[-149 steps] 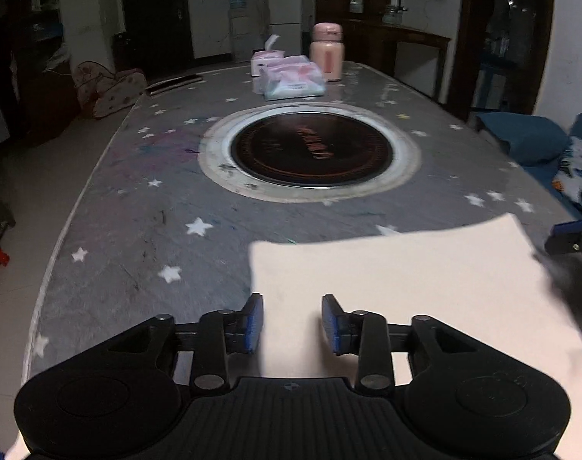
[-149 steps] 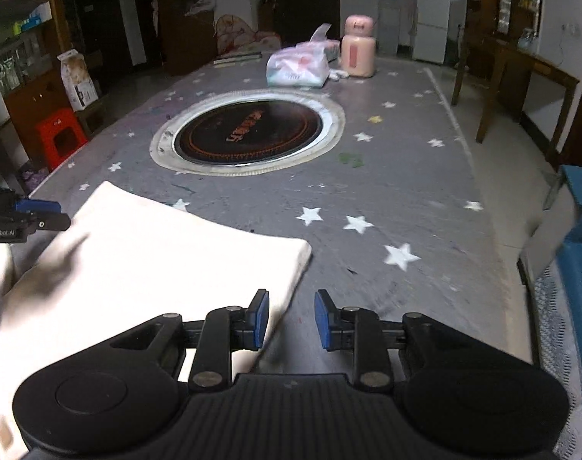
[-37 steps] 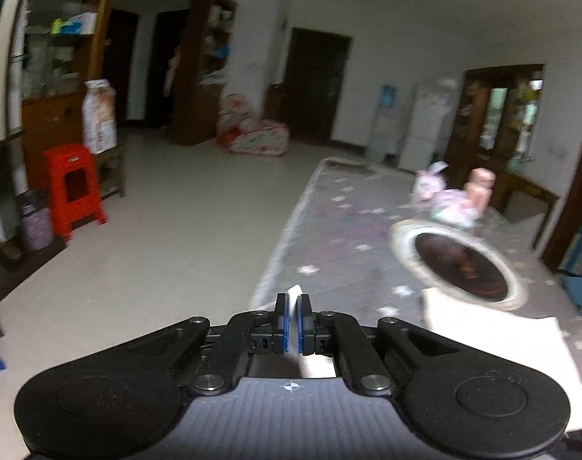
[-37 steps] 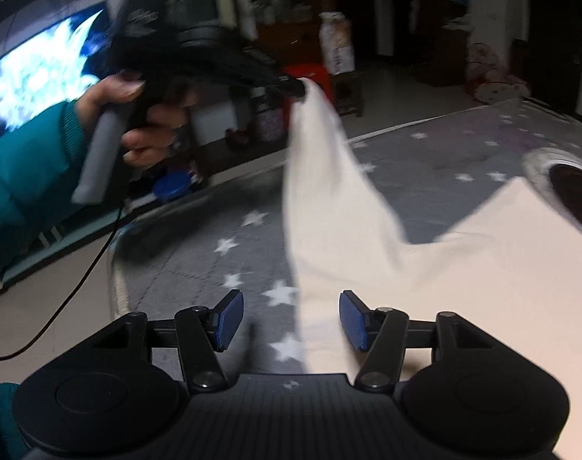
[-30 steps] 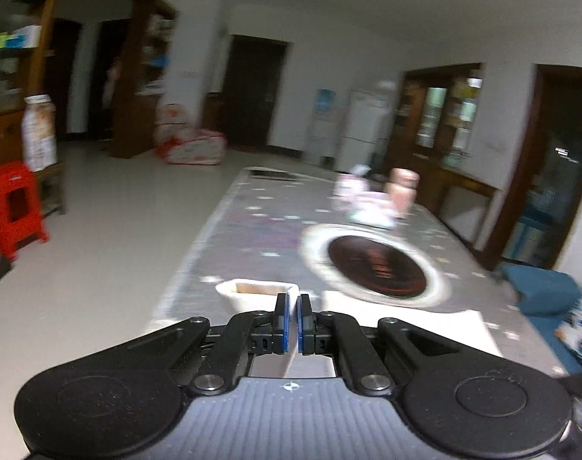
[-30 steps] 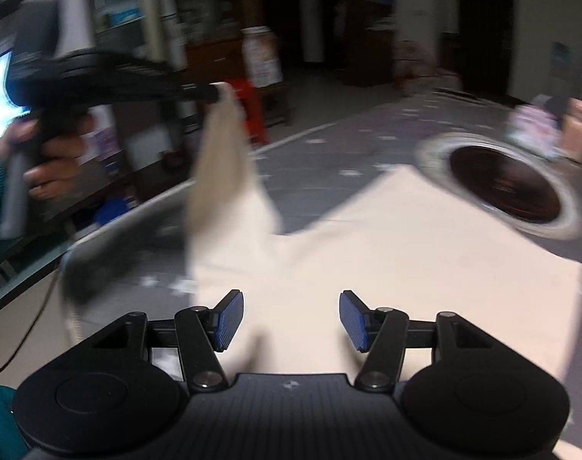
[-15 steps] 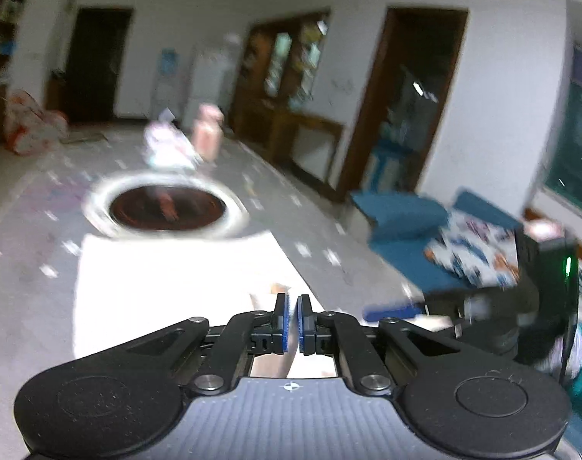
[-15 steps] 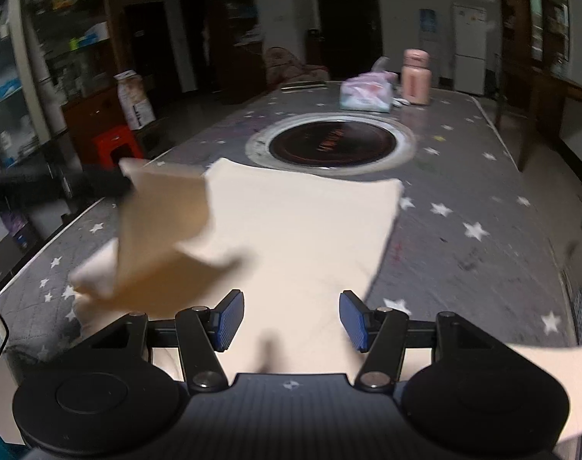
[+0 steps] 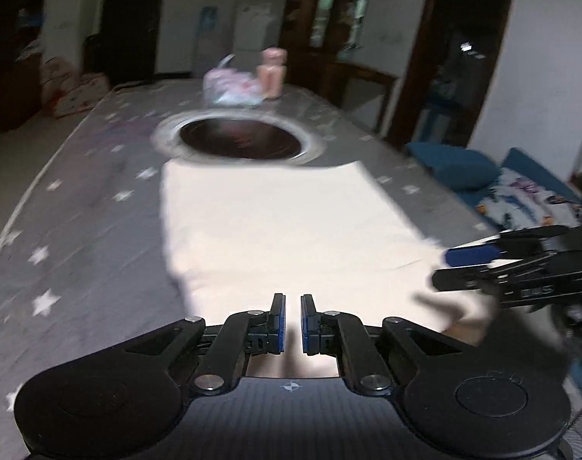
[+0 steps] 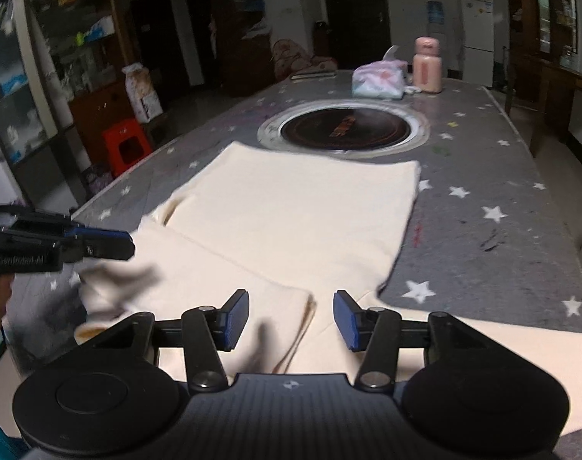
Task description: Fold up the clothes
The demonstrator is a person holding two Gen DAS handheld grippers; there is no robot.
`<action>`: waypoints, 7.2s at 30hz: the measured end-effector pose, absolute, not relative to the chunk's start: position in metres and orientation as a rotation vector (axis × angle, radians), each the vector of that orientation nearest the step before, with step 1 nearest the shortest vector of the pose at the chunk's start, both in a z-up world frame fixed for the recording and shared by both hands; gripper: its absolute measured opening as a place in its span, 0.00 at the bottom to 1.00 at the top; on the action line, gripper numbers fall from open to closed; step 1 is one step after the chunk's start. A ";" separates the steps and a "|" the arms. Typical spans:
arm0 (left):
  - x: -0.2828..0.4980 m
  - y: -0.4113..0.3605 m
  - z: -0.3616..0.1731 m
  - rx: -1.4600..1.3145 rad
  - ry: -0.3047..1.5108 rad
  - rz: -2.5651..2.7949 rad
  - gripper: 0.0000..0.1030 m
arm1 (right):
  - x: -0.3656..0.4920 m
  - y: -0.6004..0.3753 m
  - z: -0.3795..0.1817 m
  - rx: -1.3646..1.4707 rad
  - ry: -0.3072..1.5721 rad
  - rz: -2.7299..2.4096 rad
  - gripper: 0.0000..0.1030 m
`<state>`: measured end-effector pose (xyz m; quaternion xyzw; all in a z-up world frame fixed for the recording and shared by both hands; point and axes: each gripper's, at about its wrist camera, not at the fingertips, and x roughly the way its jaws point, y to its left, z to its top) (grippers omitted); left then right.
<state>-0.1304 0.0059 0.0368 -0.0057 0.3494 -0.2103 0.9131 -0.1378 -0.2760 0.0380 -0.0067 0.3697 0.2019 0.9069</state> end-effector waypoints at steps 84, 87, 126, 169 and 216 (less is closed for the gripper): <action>-0.137 0.007 0.041 0.020 0.665 -0.348 1.00 | -0.150 -0.342 0.118 0.282 0.529 0.326 0.04; -0.139 0.022 0.042 -0.008 0.669 -0.326 1.00 | -0.130 -0.299 0.124 0.235 0.547 0.433 0.04; -0.122 -0.018 0.040 0.031 0.650 -0.583 0.87 | -0.166 -0.275 0.032 0.003 0.804 0.458 0.10; -0.156 0.013 0.040 0.215 0.671 -0.614 0.55 | -0.185 -0.240 0.043 -0.271 0.724 0.556 0.30; -0.161 -0.001 0.040 0.194 0.531 -0.742 0.09 | -0.216 -0.222 0.024 -0.578 0.632 0.648 0.62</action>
